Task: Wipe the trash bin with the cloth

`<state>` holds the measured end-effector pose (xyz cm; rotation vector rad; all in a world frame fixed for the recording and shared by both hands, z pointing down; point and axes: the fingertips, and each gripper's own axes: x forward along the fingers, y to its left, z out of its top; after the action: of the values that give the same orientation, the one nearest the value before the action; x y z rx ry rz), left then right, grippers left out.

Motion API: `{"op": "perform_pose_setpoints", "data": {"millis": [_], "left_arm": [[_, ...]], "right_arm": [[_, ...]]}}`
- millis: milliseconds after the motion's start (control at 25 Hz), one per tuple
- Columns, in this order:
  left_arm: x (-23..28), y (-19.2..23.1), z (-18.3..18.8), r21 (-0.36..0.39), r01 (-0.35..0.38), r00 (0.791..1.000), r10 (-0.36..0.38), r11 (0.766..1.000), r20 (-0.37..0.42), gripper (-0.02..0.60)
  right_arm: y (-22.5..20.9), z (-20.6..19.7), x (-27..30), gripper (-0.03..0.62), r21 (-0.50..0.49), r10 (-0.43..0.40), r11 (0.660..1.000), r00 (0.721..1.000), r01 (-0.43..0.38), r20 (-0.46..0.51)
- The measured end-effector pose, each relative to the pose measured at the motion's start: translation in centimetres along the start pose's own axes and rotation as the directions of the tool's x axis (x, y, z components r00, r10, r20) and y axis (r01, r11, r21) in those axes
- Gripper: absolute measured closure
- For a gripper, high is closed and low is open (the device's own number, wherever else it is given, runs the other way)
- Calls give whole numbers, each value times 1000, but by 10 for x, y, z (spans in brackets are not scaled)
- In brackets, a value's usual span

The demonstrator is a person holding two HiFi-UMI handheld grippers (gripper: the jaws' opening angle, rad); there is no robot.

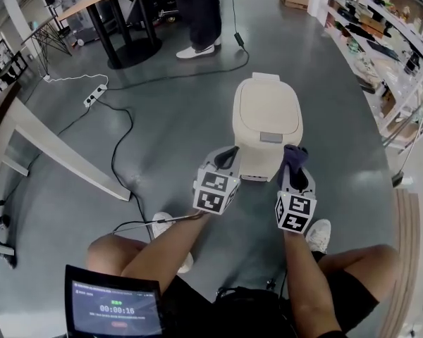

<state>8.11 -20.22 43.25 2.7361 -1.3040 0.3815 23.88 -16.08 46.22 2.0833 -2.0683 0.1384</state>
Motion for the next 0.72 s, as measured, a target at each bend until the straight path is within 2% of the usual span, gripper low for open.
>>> {"op": "perform_pose_setpoints", "data": {"millis": [160, 400, 720], "left_arm": [[-10, 11, -14, -15, -20, 999, 20, 1000, -27, 581], [-34, 48, -31, -76, -134, 989, 129, 988, -67, 581], [-47, 58, -50, -74, -156, 985, 149, 985, -89, 581]], "right_arm": [[40, 3, 4, 514, -37, 62, 997, 998, -61, 27], [101, -13, 12, 514, -5, 144, 990, 990, -144, -10], [151, -38, 28, 514, -3, 226, 974, 973, -226, -43]]}}
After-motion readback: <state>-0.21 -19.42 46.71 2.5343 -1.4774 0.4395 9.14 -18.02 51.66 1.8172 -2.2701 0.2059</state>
